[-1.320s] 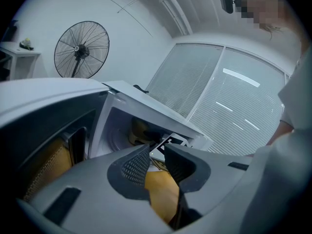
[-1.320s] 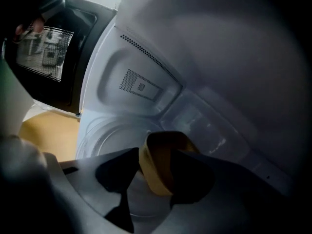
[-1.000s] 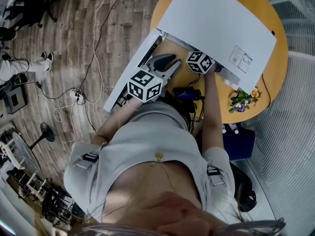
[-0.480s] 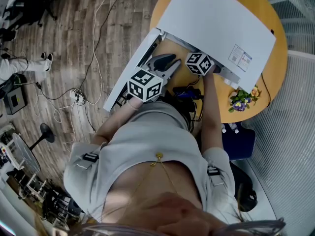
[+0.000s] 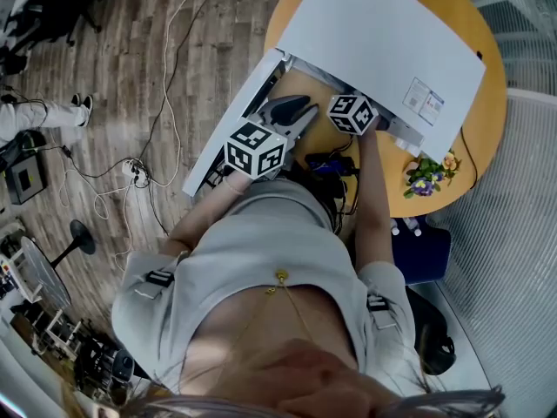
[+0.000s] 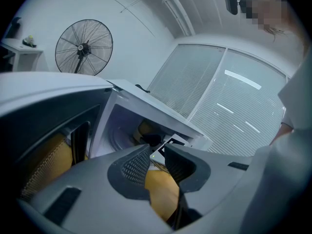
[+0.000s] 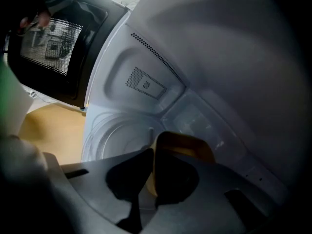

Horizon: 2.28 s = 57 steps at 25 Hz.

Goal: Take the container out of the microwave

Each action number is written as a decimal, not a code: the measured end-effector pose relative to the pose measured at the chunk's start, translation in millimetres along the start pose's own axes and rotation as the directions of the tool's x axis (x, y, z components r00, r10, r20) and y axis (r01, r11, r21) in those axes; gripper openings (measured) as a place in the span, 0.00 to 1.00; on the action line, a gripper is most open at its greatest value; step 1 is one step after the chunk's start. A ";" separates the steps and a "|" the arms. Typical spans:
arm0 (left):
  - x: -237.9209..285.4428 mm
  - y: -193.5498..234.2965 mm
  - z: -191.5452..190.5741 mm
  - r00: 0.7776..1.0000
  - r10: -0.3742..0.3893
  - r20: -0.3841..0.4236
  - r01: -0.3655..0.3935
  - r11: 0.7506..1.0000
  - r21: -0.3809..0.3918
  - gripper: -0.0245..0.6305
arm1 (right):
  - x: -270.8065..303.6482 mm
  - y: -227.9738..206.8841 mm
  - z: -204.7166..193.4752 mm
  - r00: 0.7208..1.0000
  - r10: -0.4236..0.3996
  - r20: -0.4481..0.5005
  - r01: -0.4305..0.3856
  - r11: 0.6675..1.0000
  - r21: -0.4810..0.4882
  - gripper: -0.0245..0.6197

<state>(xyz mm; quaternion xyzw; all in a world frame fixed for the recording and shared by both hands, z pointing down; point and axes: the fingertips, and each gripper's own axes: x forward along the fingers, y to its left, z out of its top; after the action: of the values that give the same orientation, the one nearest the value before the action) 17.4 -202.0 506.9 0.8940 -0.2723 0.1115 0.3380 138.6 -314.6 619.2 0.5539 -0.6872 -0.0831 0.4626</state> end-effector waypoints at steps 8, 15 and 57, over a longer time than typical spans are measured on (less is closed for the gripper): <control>-2.3 0.4 -0.6 1.000 0.004 0.003 -0.004 1.000 0.003 0.19 | -0.4 0.2 -0.7 1.000 0.002 -0.003 -0.002 1.000 0.004 0.09; -2.3 -1.7 -3.5 1.000 -0.001 -0.003 0.001 1.000 0.005 0.19 | -7.0 3.8 1.2 1.000 0.024 0.007 -0.024 1.000 0.019 0.09; -15.5 -10.1 -16.6 0.998 -0.056 -0.018 0.056 0.998 0.039 0.19 | -136.7 45.3 37.8 0.989 0.100 0.105 -0.110 0.989 0.098 0.09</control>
<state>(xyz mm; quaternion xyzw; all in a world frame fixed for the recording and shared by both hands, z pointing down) 10.1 -178.3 507.8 0.9067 -0.2420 0.1148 0.3257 74.4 -198.2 552.1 0.5352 -0.7412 -0.0504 0.4021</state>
